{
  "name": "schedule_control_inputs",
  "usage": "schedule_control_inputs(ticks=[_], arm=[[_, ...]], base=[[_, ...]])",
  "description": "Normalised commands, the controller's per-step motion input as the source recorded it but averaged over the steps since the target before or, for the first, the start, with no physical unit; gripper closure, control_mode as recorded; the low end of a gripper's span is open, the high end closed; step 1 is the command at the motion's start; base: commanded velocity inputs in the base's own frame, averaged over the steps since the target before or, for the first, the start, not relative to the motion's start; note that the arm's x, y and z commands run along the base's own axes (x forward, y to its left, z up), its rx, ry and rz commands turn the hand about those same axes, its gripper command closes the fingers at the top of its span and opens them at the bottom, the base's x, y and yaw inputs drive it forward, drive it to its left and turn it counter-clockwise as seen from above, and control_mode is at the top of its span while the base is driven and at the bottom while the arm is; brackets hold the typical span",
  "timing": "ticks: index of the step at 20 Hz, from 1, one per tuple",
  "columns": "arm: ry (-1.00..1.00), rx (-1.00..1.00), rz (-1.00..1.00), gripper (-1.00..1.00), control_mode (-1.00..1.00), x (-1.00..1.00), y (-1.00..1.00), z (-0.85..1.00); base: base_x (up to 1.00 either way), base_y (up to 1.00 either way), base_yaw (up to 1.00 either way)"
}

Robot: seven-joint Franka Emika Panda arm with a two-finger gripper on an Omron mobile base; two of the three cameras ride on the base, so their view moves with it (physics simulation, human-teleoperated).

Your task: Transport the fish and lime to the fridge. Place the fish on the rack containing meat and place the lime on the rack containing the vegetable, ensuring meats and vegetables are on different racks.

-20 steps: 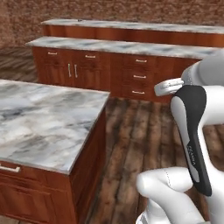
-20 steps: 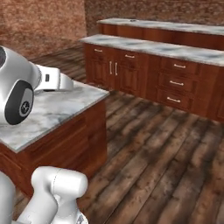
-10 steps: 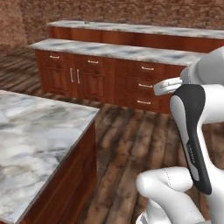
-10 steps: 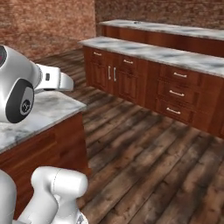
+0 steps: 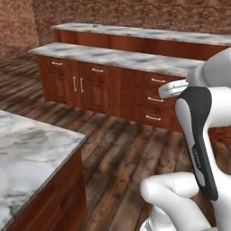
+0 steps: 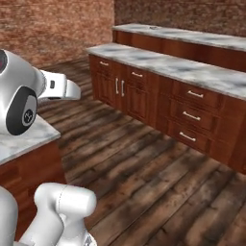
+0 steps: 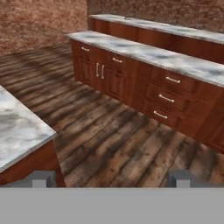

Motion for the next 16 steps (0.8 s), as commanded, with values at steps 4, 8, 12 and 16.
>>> schedule_control_inputs(ticks=[4, 8, 12, 16], arm=[[0.0, 0.0, 0.0, -1.0, 1.0, 0.0, 0.0, 0.0], [0.0, 0.0, 0.0, -1.0, 1.0, 0.0, 0.0, 0.0], [0.0, 0.0, 0.0, -1.0, 1.0, 0.0, 0.0, 0.0], [0.0, 0.0, 0.0, -1.0, 1.0, 0.0, 0.0, 0.0]], base=[[1.0, -0.96, 0.33], [1.0, -0.9, 0.38], [1.0, -0.7, 0.48], [1.0, -0.78, 0.52]])
